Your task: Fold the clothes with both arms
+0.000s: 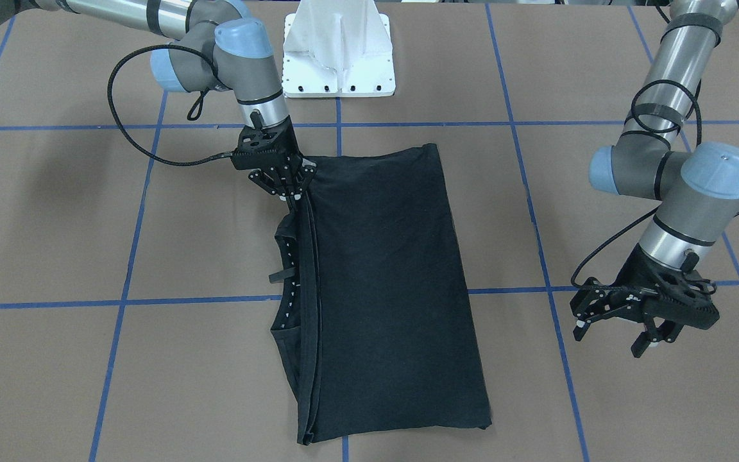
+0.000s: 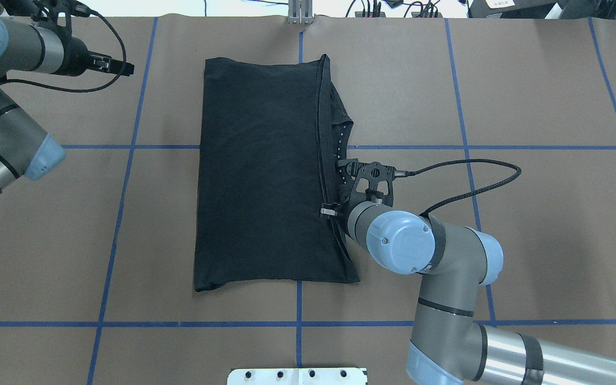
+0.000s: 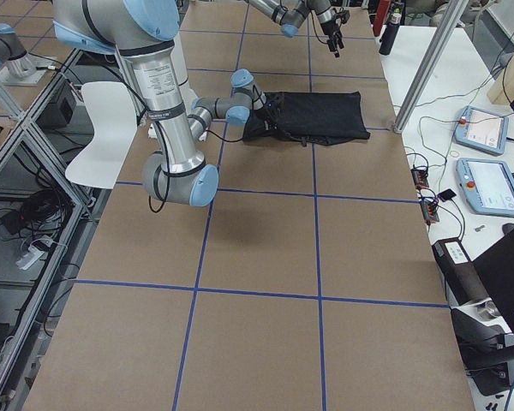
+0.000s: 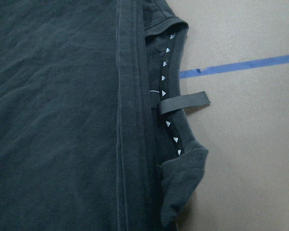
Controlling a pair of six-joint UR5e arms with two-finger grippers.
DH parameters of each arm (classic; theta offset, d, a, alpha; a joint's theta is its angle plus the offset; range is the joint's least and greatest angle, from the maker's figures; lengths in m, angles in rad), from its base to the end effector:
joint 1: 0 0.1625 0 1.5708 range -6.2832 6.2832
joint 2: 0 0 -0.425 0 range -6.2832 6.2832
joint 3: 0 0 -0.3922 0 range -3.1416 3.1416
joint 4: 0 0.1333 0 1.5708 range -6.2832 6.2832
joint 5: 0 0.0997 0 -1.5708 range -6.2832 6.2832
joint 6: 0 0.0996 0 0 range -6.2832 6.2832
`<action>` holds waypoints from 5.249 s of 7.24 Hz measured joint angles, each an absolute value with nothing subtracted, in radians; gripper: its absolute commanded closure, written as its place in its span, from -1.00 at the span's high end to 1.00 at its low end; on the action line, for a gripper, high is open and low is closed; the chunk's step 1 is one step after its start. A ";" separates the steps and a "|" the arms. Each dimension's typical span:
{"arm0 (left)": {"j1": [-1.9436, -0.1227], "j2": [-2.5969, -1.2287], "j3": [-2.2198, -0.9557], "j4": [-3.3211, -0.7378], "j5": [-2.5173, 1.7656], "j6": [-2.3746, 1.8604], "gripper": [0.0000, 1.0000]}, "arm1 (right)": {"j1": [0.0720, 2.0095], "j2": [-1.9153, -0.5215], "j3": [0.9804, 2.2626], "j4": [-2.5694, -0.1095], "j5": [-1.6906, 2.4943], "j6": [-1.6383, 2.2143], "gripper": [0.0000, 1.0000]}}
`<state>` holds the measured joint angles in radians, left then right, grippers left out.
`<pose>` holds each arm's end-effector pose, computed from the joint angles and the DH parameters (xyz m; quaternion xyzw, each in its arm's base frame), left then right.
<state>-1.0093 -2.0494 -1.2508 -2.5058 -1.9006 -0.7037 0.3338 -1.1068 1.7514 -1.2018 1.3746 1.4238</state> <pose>0.2938 -0.6569 0.4325 0.3308 0.4163 0.0253 0.8465 -0.5540 -0.3538 0.2739 0.1982 -0.4488 0.1285 0.8619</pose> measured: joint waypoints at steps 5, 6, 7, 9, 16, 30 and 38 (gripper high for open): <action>-0.993 -2.051 -1.262 -2.510 -1.900 -0.723 1.00 | 0.346 -1.128 1.814 -1.265 1.363 1.415 1.00; -0.986 -2.051 -1.263 -2.516 -1.900 -0.732 1.00 | 0.365 -1.084 1.803 -1.339 1.368 1.401 1.00; -0.982 -2.051 -1.265 -2.520 -1.899 -0.742 1.00 | 0.376 -1.025 1.770 -1.419 1.370 1.379 1.00; -0.978 -2.051 -1.267 -2.522 -1.899 -0.749 1.00 | 0.383 -0.915 1.649 -1.550 1.372 1.309 1.00; -0.973 -2.051 -1.266 -2.522 -1.899 -0.752 1.00 | 0.355 -0.842 1.595 -1.762 1.437 1.205 0.85; -0.965 -2.051 -1.263 -2.522 -1.900 -0.750 1.00 | 0.494 -0.919 1.722 -1.765 1.451 0.998 0.99; -0.948 -2.050 -1.264 -2.526 -1.899 -0.759 1.00 | 0.526 -0.776 1.345 -1.569 1.488 1.025 0.98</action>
<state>-0.9482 -2.0496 -1.2640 -2.5264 -1.8991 -0.7592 0.5259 -0.7757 1.3448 -1.5690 1.4878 1.0251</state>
